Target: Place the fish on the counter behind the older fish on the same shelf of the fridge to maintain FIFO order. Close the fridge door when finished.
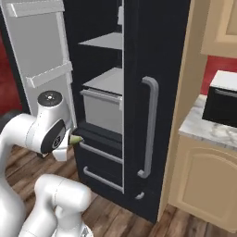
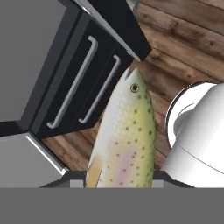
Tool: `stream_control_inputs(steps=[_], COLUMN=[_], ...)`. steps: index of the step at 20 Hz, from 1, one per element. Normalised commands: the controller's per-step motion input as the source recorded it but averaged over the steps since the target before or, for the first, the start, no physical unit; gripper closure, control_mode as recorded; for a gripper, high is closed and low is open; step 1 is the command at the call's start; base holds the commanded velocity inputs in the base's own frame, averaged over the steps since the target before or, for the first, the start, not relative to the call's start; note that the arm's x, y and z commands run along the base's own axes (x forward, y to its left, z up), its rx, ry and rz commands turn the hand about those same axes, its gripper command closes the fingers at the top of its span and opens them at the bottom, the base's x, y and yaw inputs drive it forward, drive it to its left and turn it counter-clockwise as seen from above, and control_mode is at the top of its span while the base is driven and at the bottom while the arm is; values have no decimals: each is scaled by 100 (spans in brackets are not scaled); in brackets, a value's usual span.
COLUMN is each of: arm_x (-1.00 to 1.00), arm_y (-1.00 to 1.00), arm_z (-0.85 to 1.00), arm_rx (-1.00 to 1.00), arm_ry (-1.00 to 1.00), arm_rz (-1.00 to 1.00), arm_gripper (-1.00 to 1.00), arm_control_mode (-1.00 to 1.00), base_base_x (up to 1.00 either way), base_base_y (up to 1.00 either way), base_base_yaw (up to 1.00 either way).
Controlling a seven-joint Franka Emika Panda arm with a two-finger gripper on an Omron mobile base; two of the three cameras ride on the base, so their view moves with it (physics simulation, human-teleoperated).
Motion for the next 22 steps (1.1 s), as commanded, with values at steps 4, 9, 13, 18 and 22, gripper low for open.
stream_control_inputs(steps=[4,9,13,18,22], arm_x=[0,0,0,0,0], arm_y=[0,0,0,0,0], arm_z=[0,0,0,0,0], arm_rx=[0,0,0,0,0], arm_ry=[0,0,0,0,0], arm_rz=[0,0,0,0,0], arm_gripper=[100,100,100,100,100], arm_control_mode=[100,100,100,100,100], base_base_x=[77,76,64,67,74], base_base_y=[51,44,0,21,36], base_base_yaw=[-28,-28,-28,-32,-24])
